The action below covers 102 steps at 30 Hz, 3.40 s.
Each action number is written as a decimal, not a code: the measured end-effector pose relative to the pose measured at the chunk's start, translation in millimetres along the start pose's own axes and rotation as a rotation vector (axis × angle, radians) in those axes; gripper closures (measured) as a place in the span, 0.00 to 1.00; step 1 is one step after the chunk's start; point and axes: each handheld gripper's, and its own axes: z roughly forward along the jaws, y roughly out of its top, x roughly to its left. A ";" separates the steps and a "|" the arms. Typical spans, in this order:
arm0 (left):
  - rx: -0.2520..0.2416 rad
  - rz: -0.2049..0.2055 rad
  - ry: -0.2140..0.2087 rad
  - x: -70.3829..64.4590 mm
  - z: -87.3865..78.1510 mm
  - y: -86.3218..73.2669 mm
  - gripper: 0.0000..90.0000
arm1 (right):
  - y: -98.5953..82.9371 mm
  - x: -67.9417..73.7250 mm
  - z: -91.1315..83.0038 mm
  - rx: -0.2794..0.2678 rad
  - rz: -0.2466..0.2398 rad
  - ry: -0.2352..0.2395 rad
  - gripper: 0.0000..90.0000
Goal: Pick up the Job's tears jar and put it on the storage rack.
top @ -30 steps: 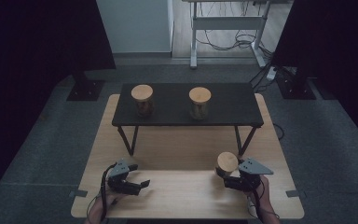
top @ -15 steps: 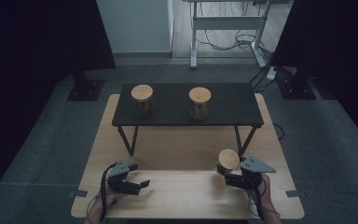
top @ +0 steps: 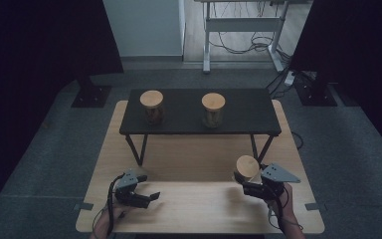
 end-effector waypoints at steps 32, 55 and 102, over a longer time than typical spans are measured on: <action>0.001 0.000 0.001 -0.2 0.4 0.2 0.10 | 24.9 -6.6 -4.0 -0.053 0.002 0.012 0.28; 0.002 0.000 0.002 -0.2 0.5 0.2 0.10 | 39.5 -9.9 -6.3 -0.074 -0.001 0.007 0.28; 0.002 0.004 0.002 -0.2 0.5 0.3 0.10 | 75.6 -26.7 -11.4 -0.118 -0.021 -0.022 0.28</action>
